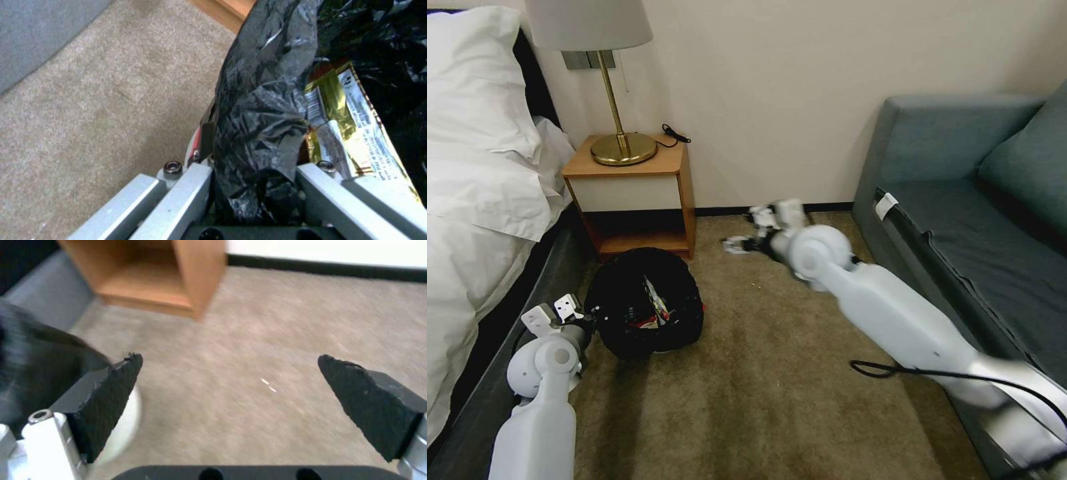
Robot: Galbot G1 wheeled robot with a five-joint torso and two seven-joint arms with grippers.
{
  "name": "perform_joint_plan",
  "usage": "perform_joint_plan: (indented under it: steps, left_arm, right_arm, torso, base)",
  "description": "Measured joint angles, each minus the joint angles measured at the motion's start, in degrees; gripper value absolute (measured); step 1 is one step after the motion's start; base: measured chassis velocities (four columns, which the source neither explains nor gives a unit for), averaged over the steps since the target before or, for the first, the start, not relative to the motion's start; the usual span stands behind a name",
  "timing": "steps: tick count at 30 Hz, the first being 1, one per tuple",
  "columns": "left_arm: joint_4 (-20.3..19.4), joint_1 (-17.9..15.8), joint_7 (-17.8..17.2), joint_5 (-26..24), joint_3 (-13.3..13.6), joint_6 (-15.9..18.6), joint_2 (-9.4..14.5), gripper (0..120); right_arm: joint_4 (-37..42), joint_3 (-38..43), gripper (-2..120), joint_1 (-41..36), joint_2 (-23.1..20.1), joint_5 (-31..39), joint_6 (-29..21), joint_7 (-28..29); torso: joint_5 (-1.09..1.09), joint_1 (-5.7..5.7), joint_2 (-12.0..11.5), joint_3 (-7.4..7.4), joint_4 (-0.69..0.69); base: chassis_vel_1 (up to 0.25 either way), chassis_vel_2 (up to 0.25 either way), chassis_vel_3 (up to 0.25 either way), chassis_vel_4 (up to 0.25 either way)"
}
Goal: Pick up the trash bin, then pick up the garbage on the floor and place it into the trash bin.
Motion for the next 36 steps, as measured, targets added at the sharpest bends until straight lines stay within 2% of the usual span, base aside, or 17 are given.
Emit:
perform_joint_plan:
  steps: [6,11,13,19,20,21,23,24,26,31,33,35,36]
  left_arm:
    - [1.55,0.33,-0.06,-1.11,-0.60,0.00,0.20,2]
    - [2.72,0.44,0.31,-1.86,-0.84,0.00,0.12,2]
    - [3.60,0.48,1.82,-3.80,-0.65,-0.04,0.35,2]
    - [4.43,0.48,1.88,-5.26,0.10,-0.04,1.15,2]
    - [4.39,0.21,1.19,-5.62,0.18,-0.09,1.26,9]
    - [4.39,0.21,1.19,-5.62,0.18,-0.09,1.26,9]
    - [4.02,0.01,-0.38,-5.93,0.40,-0.12,1.22,22]
    - [4.02,0.01,-0.38,-5.93,0.40,-0.12,1.22,22]
    - [3.54,0.05,-1.16,-5.91,0.64,-0.14,1.02,32]
    - [2.67,0.42,-1.80,-5.79,0.90,-0.14,0.85,43]
    - [1.33,0.67,-2.31,-5.52,1.09,-0.14,0.88,57]
    - [1.05,0.67,-2.39,-5.37,1.11,-0.14,0.92,59]
    - [0.11,0.61,-2.57,-4.71,1.18,-0.14,1.08,67]
  right_arm:
    - [0.68,6.73,100,-6.33,-2.47,-5.33,1.68,-3.79]
    - [0.92,10.15,100,-8.68,-2.48,-7.83,2.43,-5.78]
    - [1.30,12.41,100,-10.60,-2.25,-9.50,2.89,-7.24]
    - [2.31,14.13,100,-12.76,-1.66,-10.81,3.12,-7.70]
    - [2.88,14.70,100,-13.45,-1.31,-11.04,3.13,-7.71]
    - [2.88,14.70,100,-13.45,-1.31,-11.04,3.13,-7.71]
    - [3.83,15.47,100,-15.07,-0.85,-11.71,3.13,-7.70]
    - [3.83,15.47,100,-15.07,-0.85,-11.71,3.13,-7.70]
    - [4.68,16.08,100,-16.34,-0.61,-12.21,3.13,-7.80]
    - [5.81,17.19,100,-17.96,-0.37,-12.59,3.13,-8.00]
    - [6.92,18.67,100,-19.72,-0.48,-13.04,3.19,-8.56]
    - [7.15,19.06,100,-20.19,-0.52,-13.18,3.23,-8.70]
    - [7.63,20.04,100,-21.34,-0.57,-13.55,3.31,-9.03]
  torso:
    - [-0.02,0.00,0.00,0.00,0.01]
    - [-0.03,0.00,0.00,0.00,0.02]
    - [-0.03,0.00,0.00,0.00,0.01]
    - [-0.04,0.00,0.00,0.00,0.01]
    - [-0.03,0.00,0.00,0.00,0.02]
    - [-0.03,0.00,0.00,0.00,0.02]
    - [-0.04,0.00,0.00,0.00,0.01]
    - [-0.04,0.00,0.00,0.00,0.01]
    - [-0.03,0.00,0.00,0.00,0.02]
    - [-0.03,0.00,0.00,0.00,0.02]
    - [-0.04,0.00,0.00,0.00,0.02]
    - [-0.04,0.00,0.00,0.00,0.02]
    - [-0.04,0.00,0.00,0.00,0.01]
  base:
    - [0.000,0.000,0.000,0.000]
    - [0.000,0.000,0.000,0.000]
    - [0.000,0.000,0.000,0.000]
    - [0.000,0.000,0.000,0.000]
    - [0.000,0.000,0.000,0.000]
    - [0.000,0.000,0.000,0.000]
    - [0.000,0.000,0.000,0.000]
    - [0.000,0.000,0.000,0.000]
    - [0.000,0.000,0.000,0.000]
    - [0.000,0.000,0.000,0.000]
    - [0.000,0.000,0.000,0.000]
    - [0.000,0.000,0.000,0.000]
    - [0.000,0.000,0.000,0.000]
